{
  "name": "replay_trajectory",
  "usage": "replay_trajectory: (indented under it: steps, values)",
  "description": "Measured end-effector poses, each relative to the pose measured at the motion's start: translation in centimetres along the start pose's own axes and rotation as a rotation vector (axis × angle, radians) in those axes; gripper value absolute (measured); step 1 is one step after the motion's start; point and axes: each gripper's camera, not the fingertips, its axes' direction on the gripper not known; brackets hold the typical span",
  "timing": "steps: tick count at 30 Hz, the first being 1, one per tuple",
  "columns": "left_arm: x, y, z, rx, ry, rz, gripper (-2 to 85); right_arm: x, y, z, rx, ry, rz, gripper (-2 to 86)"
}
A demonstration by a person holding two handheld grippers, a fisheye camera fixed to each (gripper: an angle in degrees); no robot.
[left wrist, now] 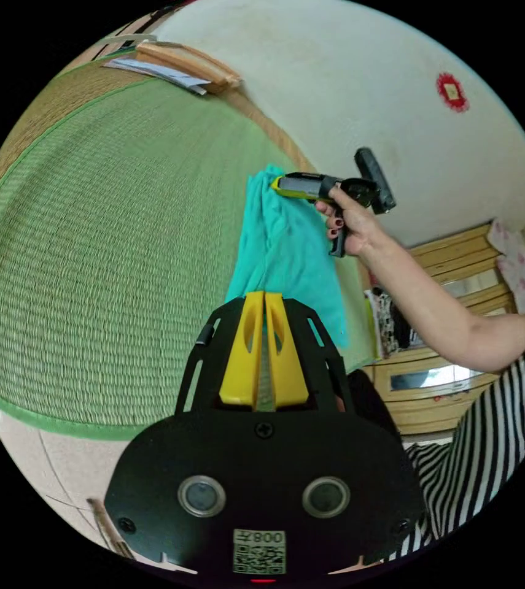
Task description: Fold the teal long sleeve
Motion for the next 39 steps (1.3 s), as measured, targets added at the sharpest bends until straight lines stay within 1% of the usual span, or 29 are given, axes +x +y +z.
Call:
replay_trajectory:
  steps: [2,4,6,8,11,12,14,18,19,21,23,27,31,34,36,38,39]
  values:
    - [0.6,0.3,0.7,-0.012,-0.013,0.021,0.1,-1.2,1.0,0.7,0.026,0.082,-0.079,0.5]
    - [1.2,0.6,1.1,-0.018,-0.033,0.043,0.1,-1.6,1.8,1.1,0.045,0.124,-0.108,0.3]
    - [1.9,1.1,1.6,-0.027,-0.050,0.072,0.1,-1.6,2.7,1.4,0.070,0.140,-0.118,0.2]
    - [2.2,1.4,2.0,-0.033,-0.046,0.076,0.1,-1.5,2.9,1.5,0.048,0.146,-0.135,0.1]
    - [2.8,1.9,2.6,-0.046,-0.051,0.085,0.1,-0.9,2.0,0.8,-0.032,0.112,-0.123,0.1]
    - [3.0,2.1,2.9,-0.050,-0.055,0.091,0.1,-0.8,1.9,0.4,-0.033,0.102,-0.122,0.1]
    - [3.3,2.4,3.3,-0.054,-0.060,0.093,0.1,-0.4,2.2,-1.6,0.035,0.070,-0.098,0.0]
    - [4.1,3.1,4.3,-0.064,-0.078,0.105,0.2,0.6,2.0,-1.6,-0.013,0.074,-0.075,0.0]
    - [4.2,3.2,4.4,-0.066,-0.078,0.105,0.1,1.0,2.2,-1.8,-0.016,0.048,-0.063,0.1]
    - [4.4,3.5,4.9,-0.073,-0.075,0.097,0.1,1.3,2.7,-3.1,0.002,0.017,-0.051,0.1]
    - [4.5,3.7,5.3,-0.077,-0.074,0.090,0.1,1.7,4.0,-5.4,0.061,-0.024,-0.040,0.0]
    - [4.6,4.3,6.2,-0.080,-0.058,0.066,0.2,3.4,5.8,-8.0,0.070,-0.102,-0.001,0.0]
    - [4.8,4.8,6.1,-0.063,-0.049,0.051,0.2,4.9,11.4,-13.2,0.120,-0.208,0.001,0.0]
    - [5.0,5.3,6.2,-0.053,-0.065,0.049,0.2,5.1,18.1,-15.8,0.090,-0.288,-0.034,0.1]
    - [4.8,5.5,6.9,-0.074,-0.084,0.043,0.2,4.9,22.5,-16.7,0.053,-0.286,-0.041,0.1]
    - [4.8,5.5,7.5,-0.079,-0.098,0.059,0.2,4.7,28.1,-17.4,0.001,-0.235,-0.013,0.1]
    - [4.9,5.4,7.8,-0.087,-0.111,0.065,0.2,4.7,29.4,-17.6,-0.009,-0.228,-0.005,0.1]
